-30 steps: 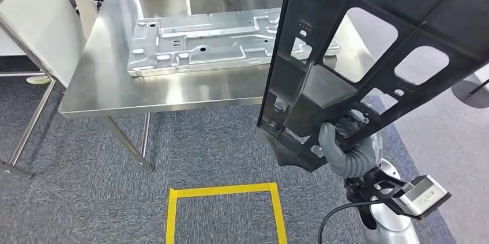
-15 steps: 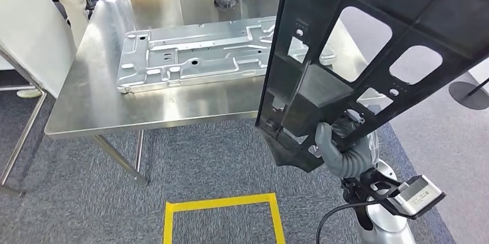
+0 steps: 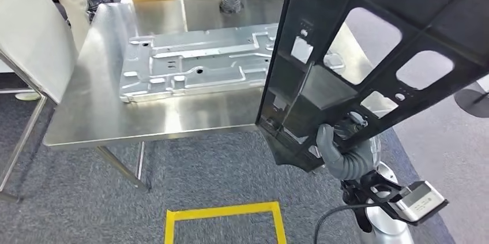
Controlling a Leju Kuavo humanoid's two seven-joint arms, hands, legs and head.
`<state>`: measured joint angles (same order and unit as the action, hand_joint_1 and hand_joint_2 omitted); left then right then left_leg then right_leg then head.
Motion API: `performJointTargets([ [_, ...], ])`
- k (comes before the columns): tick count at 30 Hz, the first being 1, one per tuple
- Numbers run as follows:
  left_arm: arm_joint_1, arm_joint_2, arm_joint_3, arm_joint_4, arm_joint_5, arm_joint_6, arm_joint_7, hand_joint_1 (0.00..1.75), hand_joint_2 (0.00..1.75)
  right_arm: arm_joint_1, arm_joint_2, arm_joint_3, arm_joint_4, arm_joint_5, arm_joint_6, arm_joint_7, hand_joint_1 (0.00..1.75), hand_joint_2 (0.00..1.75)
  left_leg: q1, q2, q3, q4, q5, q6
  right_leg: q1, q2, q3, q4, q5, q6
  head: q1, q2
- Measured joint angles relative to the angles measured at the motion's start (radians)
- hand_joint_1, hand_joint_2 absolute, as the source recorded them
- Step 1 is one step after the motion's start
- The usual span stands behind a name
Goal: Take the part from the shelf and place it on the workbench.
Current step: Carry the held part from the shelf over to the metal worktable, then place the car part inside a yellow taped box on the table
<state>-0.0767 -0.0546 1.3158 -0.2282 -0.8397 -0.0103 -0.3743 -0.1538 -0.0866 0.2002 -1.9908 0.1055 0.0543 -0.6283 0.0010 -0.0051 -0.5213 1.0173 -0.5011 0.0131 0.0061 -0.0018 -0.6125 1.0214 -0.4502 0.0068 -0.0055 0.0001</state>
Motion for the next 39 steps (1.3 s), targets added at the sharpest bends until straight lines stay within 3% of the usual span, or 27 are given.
performJointTargets([
  [2,0.0,0.001,0.0,0.0,-0.002,0.0,0.0,0.0,1.75,-0.001,0.0,-0.001,-0.007,0.001,0.0,0.001,1.75,1.75,-0.001,0.002,0.008,0.007,0.0,-0.013,-0.002,0.002,0.012,-0.012,0.004,-0.01,-0.001,0.0],
  [4,-0.001,0.002,0.0,0.0,-0.004,0.0,0.0,0.0,1.75,-0.003,0.0,-0.001,-0.012,0.002,-0.001,0.001,1.75,1.75,0.0,0.002,-0.004,0.052,-0.014,-0.022,-0.007,0.002,0.034,-0.021,0.006,-0.02,-0.003,0.0],
  [7,-0.002,0.003,0.0,0.0,-0.007,-0.001,0.0,0.0,1.75,-0.005,0.0,-0.002,-0.016,0.002,-0.001,0.001,1.75,1.75,0.005,0.001,-0.102,0.218,-0.085,-0.035,-0.008,0.002,0.054,-0.024,-0.007,-0.028,-0.006,0.0],
  [8,0.0,0.003,0.0,0.0,-0.008,-0.002,0.0,0.0,1.75,-0.004,0.0,-0.002,-0.016,0.002,-0.001,0.001,1.75,1.75,0.007,0.001,-0.136,0.26,-0.1,-0.039,-0.008,0.003,0.058,-0.024,-0.012,-0.029,-0.005,0.0],
  [9,0.002,0.003,0.0,0.0,-0.008,-0.002,0.0,0.0,1.75,-0.002,0.0,-0.002,-0.016,0.002,-0.001,0.001,1.75,1.75,0.009,0.001,-0.157,0.273,-0.096,-0.042,-0.008,0.005,0.065,-0.024,-0.019,-0.028,-0.005,0.0],
  [10,0.003,0.003,0.0,0.0,-0.008,-0.002,0.0,0.0,1.75,-0.002,0.0,-0.002,-0.016,0.003,-0.001,0.001,1.75,1.75,0.011,0.002,-0.161,0.252,-0.072,-0.044,-0.009,0.007,0.073,-0.024,-0.025,-0.027,-0.006,0.0],
  [12,0.004,0.005,0.0,0.0,-0.008,-0.002,0.0,0.0,1.75,-0.001,0.0,-0.002,-0.016,0.003,-0.002,0.001,1.75,1.75,0.012,0.002,-0.126,0.126,0.02,-0.04,-0.01,0.008,0.093,-0.024,-0.041,-0.021,-0.006,0.0],
  [13,0.004,0.005,0.0,0.0,-0.008,-0.002,0.0,0.0,1.75,-0.001,0.0,-0.002,-0.016,0.003,-0.002,0.001,1.75,1.75,0.01,0.003,-0.108,0.067,0.045,-0.036,-0.009,0.009,0.1,-0.023,-0.048,-0.017,-0.005,0.0],
  [15,0.005,0.007,0.0,0.0,-0.008,-0.002,0.0,0.0,1.75,0.0,0.0,-0.003,-0.016,0.002,-0.002,-0.001,1.75,1.75,0.005,0.003,-0.089,0.01,0.058,-0.023,-0.008,0.01,0.108,-0.02,-0.059,-0.004,-0.005,0.0],
  [18,0.008,0.008,0.0,0.0,-0.009,-0.002,0.0,0.0,1.75,0.003,-0.001,-0.004,-0.019,0.0,-0.004,-0.002,1.75,1.75,0.006,0.002,-0.07,0.001,0.054,-0.001,-0.008,0.009,0.111,0.0,-0.066,0.013,-0.004,0.0],
  [20,0.006,0.009,0.0,0.0,-0.011,-0.001,-0.001,0.0,1.75,0.001,-0.003,-0.004,-0.022,-0.003,-0.007,-0.003,1.75,1.75,0.009,0.001,-0.051,-0.006,0.049,0.009,-0.01,0.008,0.075,0.071,-0.085,0.021,-0.001,0.0],
  [23,0.005,0.013,0.0,0.0,-0.012,0.001,-0.004,0.0,1.75,0.001,-0.007,-0.004,-0.022,-0.01,-0.016,-0.005,1.75,1.75,0.009,0.0,-0.032,-0.009,0.03,0.014,-0.017,0.007,-0.049,0.247,-0.146,0.034,0.002,0.0],
  [24,0.005,0.014,0.0,0.0,-0.012,0.001,-0.006,0.0,1.75,0.001,-0.008,-0.005,-0.022,-0.013,-0.018,-0.006,1.75,1.75,0.009,0.0,-0.023,-0.008,0.022,0.014,-0.018,0.007,-0.078,0.269,-0.15,0.036,0.002,0.0],
  [25,0.006,0.016,0.0,0.0,-0.012,0.001,-0.008,0.0,1.75,0.0,-0.011,-0.005,-0.022,-0.016,-0.019,-0.007,1.75,1.75,0.009,-0.001,-0.013,-0.008,0.013,0.012,-0.019,0.007,-0.09,0.258,-0.134,0.035,0.002,0.0],
  [26,0.007,0.017,0.0,0.0,-0.012,0.002,-0.01,0.0,1.75,-0.001,-0.013,-0.006,-0.022,-0.02,-0.019,-0.008,1.75,1.75,0.009,-0.002,0.0,-0.009,0.004,0.01,-0.019,0.007,-0.085,0.211,-0.097,0.032,0.002,0.0],
  [28,0.006,0.018,0.0,0.0,-0.012,0.001,-0.015,0.0,1.75,-0.004,-0.019,-0.008,-0.022,-0.027,-0.022,-0.012,1.75,1.75,0.008,-0.003,0.025,-0.009,-0.016,0.003,-0.016,0.004,-0.051,0.081,-0.003,0.022,0.002,0.0],
  [29,0.005,0.018,0.0,0.0,-0.012,0.001,-0.018,0.0,1.75,-0.005,-0.021,-0.009,-0.021,-0.03,-0.025,-0.013,1.75,1.75,0.008,-0.004,0.033,-0.01,-0.025,-0.002,-0.012,0.003,-0.038,0.035,0.022,0.015,0.002,0.0],
  [30,0.004,0.018,0.0,0.0,-0.012,0.0,-0.019,0.0,1.75,-0.007,-0.023,-0.01,-0.02,-0.033,-0.028,-0.014,1.75,1.75,0.007,-0.003,0.039,-0.014,-0.032,-0.008,-0.008,0.002,-0.031,0.01,0.034,0.008,0.001,0.0],
  [31,0.003,0.019,0.0,0.0,-0.012,0.0,-0.02,0.0,1.75,-0.008,-0.024,-0.011,-0.02,-0.035,-0.031,-0.015,1.75,1.75,0.006,-0.003,0.047,-0.013,-0.033,-0.015,-0.005,0.002,-0.028,0.004,0.028,0.001,0.001,0.0],
  [34,0.001,0.022,0.0,0.0,-0.012,-0.001,-0.021,0.0,1.75,-0.011,-0.029,-0.014,-0.02,-0.039,-0.036,-0.016,1.75,1.75,0.006,-0.001,0.056,0.013,-0.035,-0.032,-0.009,0.005,0.005,-0.016,0.028,-0.019,-0.001,0.0],
  [36,-0.001,0.023,0.0,0.0,-0.012,-0.003,-0.022,0.0,1.75,-0.013,-0.031,-0.014,-0.02,-0.04,-0.036,-0.016,1.75,1.75,0.009,-0.001,0.003,0.108,-0.06,-0.038,-0.011,0.004,0.028,-0.024,0.018,-0.028,-0.006,0.0],
  [38,0.0,0.022,0.0,0.0,-0.013,-0.001,-0.022,0.0,1.75,-0.013,-0.031,-0.014,-0.018,-0.041,-0.036,-0.017,1.75,1.75,0.01,-0.001,-0.085,0.227,-0.11,-0.043,-0.009,0.005,0.043,-0.024,0.002,-0.033,-0.008,0.0],
  [39,0.002,0.022,0.0,0.0,-0.012,0.0,-0.021,0.0,1.75,-0.012,-0.032,-0.014,-0.017,-0.042,-0.036,-0.017,1.75,1.75,0.01,-0.001,-0.118,0.257,-0.13,-0.044,-0.008,0.007,0.053,-0.024,-0.007,-0.034,-0.008,0.0],
])
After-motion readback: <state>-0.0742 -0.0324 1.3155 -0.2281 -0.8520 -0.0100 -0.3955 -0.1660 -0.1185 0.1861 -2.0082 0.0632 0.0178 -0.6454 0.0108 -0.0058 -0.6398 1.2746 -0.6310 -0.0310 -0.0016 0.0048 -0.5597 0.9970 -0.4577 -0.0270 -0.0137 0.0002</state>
